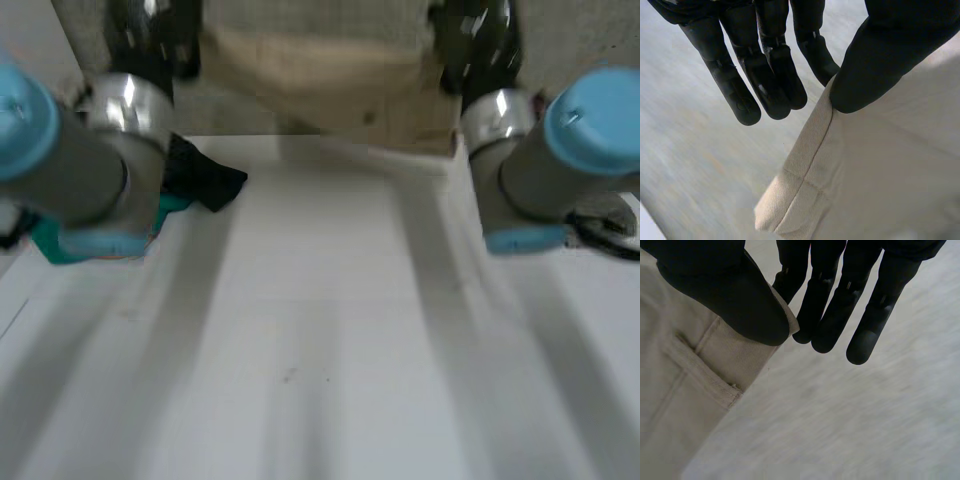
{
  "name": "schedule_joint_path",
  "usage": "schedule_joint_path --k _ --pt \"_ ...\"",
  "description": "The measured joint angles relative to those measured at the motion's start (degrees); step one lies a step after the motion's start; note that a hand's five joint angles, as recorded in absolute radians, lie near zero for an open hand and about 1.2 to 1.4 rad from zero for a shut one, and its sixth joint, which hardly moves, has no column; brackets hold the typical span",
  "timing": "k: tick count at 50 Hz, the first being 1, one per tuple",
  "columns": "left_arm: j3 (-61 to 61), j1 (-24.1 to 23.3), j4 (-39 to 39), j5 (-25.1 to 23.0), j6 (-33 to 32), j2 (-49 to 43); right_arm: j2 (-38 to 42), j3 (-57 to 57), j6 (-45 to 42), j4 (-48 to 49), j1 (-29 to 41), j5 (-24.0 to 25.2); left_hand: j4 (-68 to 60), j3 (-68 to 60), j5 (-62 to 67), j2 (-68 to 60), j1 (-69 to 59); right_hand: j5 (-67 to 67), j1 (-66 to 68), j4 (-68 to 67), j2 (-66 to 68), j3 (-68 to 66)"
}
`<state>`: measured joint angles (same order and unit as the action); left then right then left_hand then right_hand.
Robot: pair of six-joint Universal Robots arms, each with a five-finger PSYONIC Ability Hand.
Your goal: Fold the laundry.
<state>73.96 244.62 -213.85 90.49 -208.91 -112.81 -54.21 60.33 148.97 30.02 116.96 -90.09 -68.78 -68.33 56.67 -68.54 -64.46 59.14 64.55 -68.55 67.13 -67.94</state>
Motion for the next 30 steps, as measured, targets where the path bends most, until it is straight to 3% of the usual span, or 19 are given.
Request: schedule_joint_path --k 8,14,21,26,30 --pt "18.2 -1.7 0.9 -0.1 -1.3 0.5 4.6 8.0 -1.7 -7.3 -0.3 2.2 0.0 0.0 0.0 0.0 0.0 0.0 0.0 0.0 0.0 0.0" --pt "25.3 -5.4 6.1 0.7 -6.4 2.3 0.9 15.6 -4.5 -14.1 -0.6 2.0 0.0 0.0 0.3 0.0 0.0 0.0 0.0 0.0 0.0 0.0" --pt "31.3 -9.1 25.7 6.5 -11.9 14.1 -14.5 27.7 -8.6 -26.5 -0.7 2.0 0.0 0.0 0.3 0.0 0.0 0.0 0.0 0.0 0.2 0.0" --pt "34.6 -13.1 39.6 9.0 -11.5 20.7 -25.7 34.9 -12.9 -35.5 -0.7 2.1 0.0 0.0 0.3 0.0 0.0 0.0 0.0 0.0 0.2 0.0" --pt "36.6 -19.1 50.7 9.4 -9.3 22.8 -33.3 41.2 -20.2 -44.2 -1.5 2.2 0.0 0.0 0.3 0.0 0.0 0.0 0.0 0.0 0.2 0.0"
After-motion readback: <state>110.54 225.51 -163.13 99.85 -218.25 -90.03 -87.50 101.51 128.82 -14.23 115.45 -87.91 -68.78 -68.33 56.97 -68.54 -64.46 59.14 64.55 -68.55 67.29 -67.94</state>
